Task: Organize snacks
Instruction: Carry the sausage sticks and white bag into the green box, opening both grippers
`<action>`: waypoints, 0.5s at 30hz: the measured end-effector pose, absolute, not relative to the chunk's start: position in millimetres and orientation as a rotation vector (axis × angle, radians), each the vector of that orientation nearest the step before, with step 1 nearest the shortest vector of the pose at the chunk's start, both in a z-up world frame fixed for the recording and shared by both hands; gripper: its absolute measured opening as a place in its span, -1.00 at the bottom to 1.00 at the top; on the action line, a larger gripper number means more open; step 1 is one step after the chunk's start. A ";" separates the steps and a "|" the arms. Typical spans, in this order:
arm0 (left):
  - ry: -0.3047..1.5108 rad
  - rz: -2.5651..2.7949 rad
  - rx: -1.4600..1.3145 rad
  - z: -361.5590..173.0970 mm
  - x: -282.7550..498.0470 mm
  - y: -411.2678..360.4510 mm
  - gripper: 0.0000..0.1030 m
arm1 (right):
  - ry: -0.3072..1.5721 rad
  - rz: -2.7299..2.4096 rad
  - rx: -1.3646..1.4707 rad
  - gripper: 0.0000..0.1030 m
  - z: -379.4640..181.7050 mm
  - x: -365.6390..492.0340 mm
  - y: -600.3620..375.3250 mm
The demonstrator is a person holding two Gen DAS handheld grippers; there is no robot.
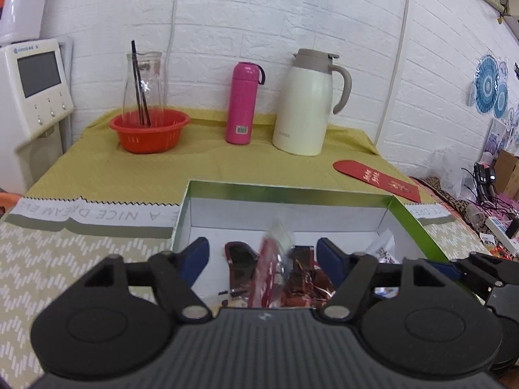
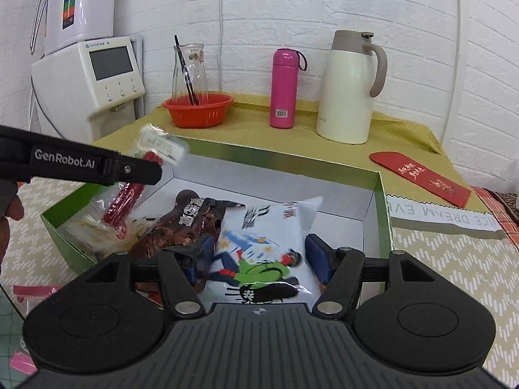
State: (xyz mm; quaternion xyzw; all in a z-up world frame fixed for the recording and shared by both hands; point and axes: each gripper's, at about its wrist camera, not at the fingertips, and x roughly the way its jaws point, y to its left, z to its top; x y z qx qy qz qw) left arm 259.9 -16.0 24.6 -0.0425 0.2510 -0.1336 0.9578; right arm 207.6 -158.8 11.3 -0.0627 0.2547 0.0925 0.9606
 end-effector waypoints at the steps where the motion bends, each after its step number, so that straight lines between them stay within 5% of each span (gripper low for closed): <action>1: 0.505 -0.267 -0.091 24.7 258.7 -15.2 0.56 | 0.497 0.179 -0.144 1.00 11.7 204.5 -157.6; 3: 0.530 -0.273 -0.122 25.9 258.2 -12.6 0.81 | 0.465 0.172 -0.165 1.00 14.2 199.5 -156.0; 15: 0.484 -0.261 -0.111 44.2 229.0 -9.0 0.81 | 0.453 0.156 -0.203 1.00 31.2 179.4 -150.3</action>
